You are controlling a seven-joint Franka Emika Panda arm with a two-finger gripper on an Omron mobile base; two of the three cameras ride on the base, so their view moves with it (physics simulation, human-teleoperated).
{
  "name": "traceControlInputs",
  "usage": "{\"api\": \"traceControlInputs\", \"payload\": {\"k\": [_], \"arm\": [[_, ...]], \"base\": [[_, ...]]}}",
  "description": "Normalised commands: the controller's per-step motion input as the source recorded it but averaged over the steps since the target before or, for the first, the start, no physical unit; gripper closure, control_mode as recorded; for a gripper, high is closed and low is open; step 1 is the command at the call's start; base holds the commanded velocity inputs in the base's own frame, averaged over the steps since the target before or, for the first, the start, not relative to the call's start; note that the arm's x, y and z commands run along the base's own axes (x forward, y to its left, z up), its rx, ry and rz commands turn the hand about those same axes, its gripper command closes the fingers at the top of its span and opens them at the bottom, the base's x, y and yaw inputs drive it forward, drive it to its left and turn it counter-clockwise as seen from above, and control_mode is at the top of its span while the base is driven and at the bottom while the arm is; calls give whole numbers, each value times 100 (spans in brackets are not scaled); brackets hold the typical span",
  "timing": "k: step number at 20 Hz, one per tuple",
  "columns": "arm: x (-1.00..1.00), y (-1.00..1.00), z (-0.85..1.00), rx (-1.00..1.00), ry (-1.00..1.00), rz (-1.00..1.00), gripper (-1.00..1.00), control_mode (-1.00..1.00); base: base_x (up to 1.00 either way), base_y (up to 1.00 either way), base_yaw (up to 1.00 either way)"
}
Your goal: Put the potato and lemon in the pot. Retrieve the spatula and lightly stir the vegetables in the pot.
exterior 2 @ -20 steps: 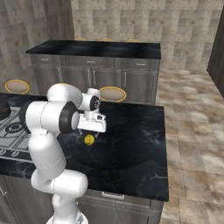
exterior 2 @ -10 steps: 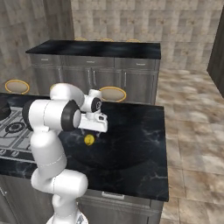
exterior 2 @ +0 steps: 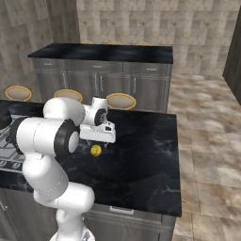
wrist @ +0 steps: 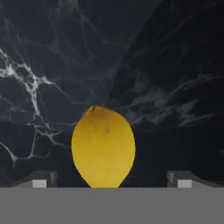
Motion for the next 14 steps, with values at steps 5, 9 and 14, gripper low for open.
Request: {"api": "traceControlInputs", "payload": {"k": [5, 9, 14], "arm": [[-3, 23, 1, -1, -17, 12, -100, -100], [-6, 1, -3, 0, -4, 4, -100, -100], [21, -13, -7, 0, 14, -2, -100, -100]], "base": [[0, 0, 0], [0, 0, 0], [0, 0, 0]]}}
